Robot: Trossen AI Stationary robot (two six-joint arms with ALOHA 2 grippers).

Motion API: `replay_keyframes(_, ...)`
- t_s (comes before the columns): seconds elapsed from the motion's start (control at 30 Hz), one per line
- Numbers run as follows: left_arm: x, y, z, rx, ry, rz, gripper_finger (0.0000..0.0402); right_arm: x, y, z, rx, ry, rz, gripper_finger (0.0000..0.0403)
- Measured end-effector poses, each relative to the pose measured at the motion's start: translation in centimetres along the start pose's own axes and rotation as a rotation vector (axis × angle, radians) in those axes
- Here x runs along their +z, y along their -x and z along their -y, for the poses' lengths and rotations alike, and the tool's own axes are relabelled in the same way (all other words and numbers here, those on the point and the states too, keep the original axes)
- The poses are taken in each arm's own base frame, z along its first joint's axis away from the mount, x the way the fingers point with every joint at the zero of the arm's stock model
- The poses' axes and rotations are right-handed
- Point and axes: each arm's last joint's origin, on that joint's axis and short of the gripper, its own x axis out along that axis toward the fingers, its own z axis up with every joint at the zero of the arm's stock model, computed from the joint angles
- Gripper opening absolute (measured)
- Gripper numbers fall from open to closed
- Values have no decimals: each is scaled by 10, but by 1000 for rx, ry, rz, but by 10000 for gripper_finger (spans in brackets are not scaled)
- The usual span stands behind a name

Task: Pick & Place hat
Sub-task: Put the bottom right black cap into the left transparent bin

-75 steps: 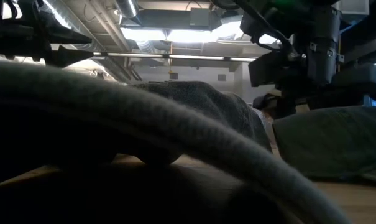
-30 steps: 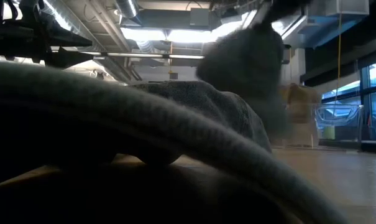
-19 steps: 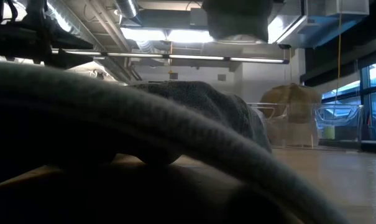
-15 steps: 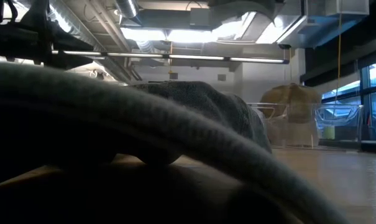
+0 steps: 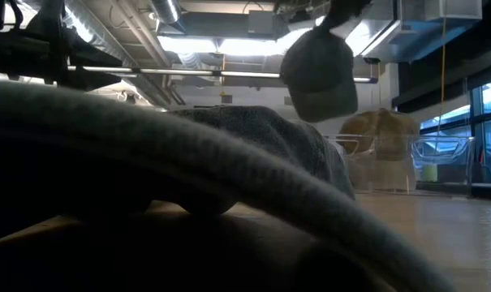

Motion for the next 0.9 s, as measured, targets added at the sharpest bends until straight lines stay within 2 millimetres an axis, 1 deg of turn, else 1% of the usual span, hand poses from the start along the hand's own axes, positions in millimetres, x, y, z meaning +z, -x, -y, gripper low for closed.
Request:
replay_keyframes(0.07,0,0,0,0,0,0,155,-11,-13,-3,-25,2,3,13)
replay_keyframes(0.17,0,0,0,0,2,0,155,-26,-28,-8,-47,-7,-2,13)
replay_keyframes(0.33,0,0,0,0,3,0,155,-52,-44,-14,-49,-14,-45,14)
replay_keyframes(0.47,0,0,0,0,2,1,155,-68,-55,-17,-95,-37,-23,18)
replay_keyframes(0.67,0,0,-1,21,3,13,155,-84,-64,-20,-129,-57,-7,20)
replay_keyframes(0.9,0,0,-1,21,2,13,155,-94,-71,-29,-62,-45,-5,19)
